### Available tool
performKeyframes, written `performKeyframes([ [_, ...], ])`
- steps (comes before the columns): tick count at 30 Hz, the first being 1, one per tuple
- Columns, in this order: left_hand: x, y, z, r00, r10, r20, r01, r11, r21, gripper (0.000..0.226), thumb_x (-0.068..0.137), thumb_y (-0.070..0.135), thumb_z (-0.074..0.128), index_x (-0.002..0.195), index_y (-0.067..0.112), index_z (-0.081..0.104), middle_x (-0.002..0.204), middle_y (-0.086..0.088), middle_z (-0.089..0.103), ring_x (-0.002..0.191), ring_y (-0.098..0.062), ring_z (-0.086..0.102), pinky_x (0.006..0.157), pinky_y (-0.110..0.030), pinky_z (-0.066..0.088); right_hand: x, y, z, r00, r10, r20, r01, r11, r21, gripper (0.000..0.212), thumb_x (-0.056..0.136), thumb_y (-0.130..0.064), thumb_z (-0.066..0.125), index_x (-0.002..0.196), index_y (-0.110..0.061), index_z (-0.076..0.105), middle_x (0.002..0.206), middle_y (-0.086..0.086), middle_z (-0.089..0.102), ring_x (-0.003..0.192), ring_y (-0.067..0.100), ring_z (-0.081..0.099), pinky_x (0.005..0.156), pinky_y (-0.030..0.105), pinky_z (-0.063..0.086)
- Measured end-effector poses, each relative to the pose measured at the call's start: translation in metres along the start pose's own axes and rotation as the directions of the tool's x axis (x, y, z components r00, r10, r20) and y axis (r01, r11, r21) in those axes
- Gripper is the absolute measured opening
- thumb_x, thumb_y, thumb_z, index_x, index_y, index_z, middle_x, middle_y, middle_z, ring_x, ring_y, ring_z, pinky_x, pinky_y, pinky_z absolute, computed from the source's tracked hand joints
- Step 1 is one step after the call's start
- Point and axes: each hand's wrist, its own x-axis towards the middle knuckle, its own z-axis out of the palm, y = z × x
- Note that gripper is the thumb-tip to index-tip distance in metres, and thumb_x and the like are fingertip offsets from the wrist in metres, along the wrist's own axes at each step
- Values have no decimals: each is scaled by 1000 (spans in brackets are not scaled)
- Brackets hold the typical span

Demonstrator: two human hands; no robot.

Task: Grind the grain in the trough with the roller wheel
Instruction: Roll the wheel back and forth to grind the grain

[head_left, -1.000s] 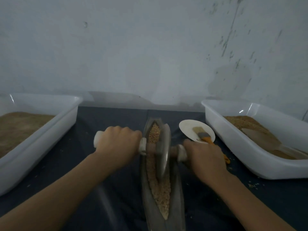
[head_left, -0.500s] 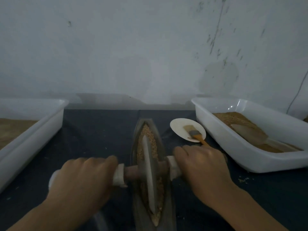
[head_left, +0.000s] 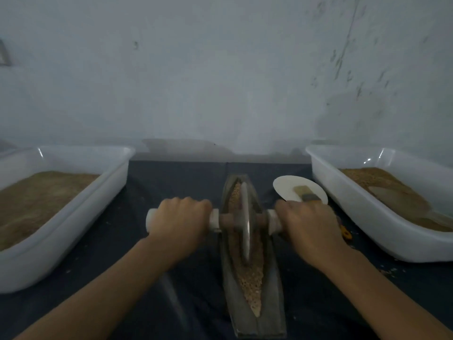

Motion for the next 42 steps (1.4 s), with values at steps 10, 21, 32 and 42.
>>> performKeyframes([
  [10, -7, -4, 4, 999, -10, 31, 12, 998, -55, 21, 83, 42, 52, 76, 31, 37, 68, 10, 44, 63, -17, 48, 58, -30, 33, 8, -4, -4, 998, -54, 43, 57, 995, -80, 30, 62, -20, 82, 77, -19, 56, 67, 1, 63, 54, 23, 60, 43, 28, 39],
  [21, -17, -1, -12, 994, -4, 105, 7, 1000, -22, 23, 85, 47, 53, 77, 32, 36, 66, 11, 41, 61, -12, 43, 58, -29, 33, -3, -9, -17, 998, -40, 49, 44, 996, -79, 32, 61, -21, 82, 76, -20, 54, 66, -1, 61, 53, 20, 57, 45, 27, 34],
  [32, 18, 2, -10, 999, 2, 46, -6, 995, 95, 20, 85, 40, 57, 84, 31, 40, 81, 9, 56, 69, -16, 53, 61, -31, 33, 15, 10, 20, 1000, 23, 9, -23, 1000, -12, 37, 59, -33, 85, 74, -21, 53, 62, -2, 61, 52, 22, 58, 42, 29, 40],
  [42, -27, 3, -26, 987, -12, 158, 9, 1000, 20, 27, 83, 51, 53, 77, 40, 30, 67, 12, 37, 59, -6, 35, 60, -27, 29, -24, -3, -18, 997, -10, 74, 7, 999, 49, 44, 49, -24, 86, 70, -26, 48, 59, -5, 55, 46, 13, 52, 40, 26, 37],
])
